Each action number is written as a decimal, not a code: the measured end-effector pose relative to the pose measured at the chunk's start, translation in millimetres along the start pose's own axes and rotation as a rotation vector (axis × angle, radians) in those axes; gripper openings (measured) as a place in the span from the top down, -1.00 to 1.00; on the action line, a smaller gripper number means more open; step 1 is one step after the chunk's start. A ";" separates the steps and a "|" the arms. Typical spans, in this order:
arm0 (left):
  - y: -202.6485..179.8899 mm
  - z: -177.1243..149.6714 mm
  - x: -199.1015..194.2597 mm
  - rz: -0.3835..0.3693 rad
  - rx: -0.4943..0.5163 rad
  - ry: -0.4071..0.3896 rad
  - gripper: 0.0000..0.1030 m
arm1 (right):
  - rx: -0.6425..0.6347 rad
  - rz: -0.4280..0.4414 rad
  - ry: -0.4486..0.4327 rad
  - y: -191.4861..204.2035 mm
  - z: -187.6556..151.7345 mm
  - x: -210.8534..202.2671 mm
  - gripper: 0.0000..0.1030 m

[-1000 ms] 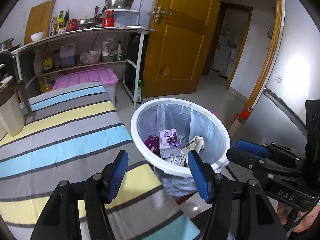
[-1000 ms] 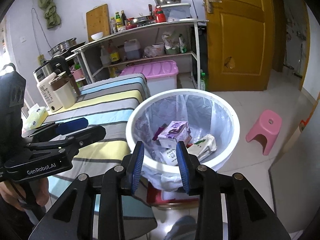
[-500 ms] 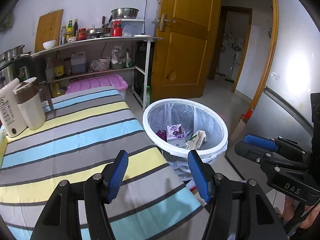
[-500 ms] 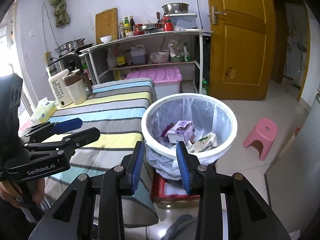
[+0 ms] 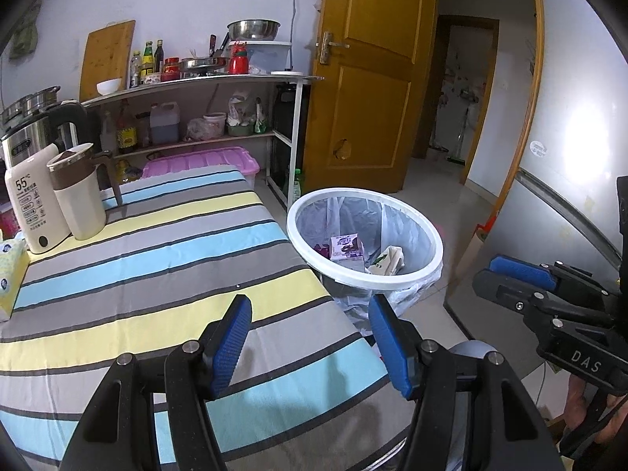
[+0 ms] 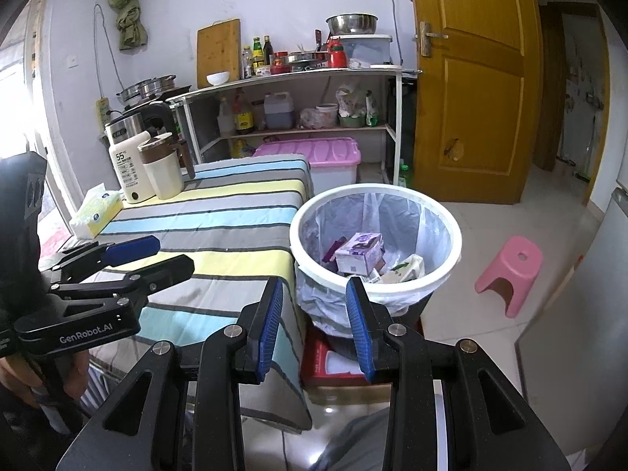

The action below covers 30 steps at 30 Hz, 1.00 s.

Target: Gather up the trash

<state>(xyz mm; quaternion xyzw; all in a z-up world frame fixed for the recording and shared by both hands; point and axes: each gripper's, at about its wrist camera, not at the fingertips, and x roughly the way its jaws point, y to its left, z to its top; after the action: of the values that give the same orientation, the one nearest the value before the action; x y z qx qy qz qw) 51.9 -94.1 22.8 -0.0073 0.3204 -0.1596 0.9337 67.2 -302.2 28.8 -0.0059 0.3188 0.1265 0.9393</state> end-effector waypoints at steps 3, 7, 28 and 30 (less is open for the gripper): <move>-1.0 -0.8 -2.2 0.004 0.005 -0.003 -0.21 | 0.001 0.001 0.002 0.4 -0.5 -0.7 0.33; -1.9 -0.4 -3.0 0.008 0.010 -0.008 -0.21 | 0.001 0.001 0.001 -0.2 -0.9 -0.8 0.33; -1.3 -1.6 -5.6 0.011 0.013 -0.010 -0.21 | 0.000 0.002 0.002 -1.1 -1.0 -2.2 0.32; -0.3 -1.9 -6.0 0.011 0.011 -0.009 -0.21 | 0.000 0.001 0.001 -0.9 -1.1 -2.3 0.32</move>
<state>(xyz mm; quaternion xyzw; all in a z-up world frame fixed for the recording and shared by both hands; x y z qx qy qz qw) 46.2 -92.4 24.9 -0.0010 0.3154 -0.1561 0.9360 65.1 -303.8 29.3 -0.0060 0.3193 0.1271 0.9391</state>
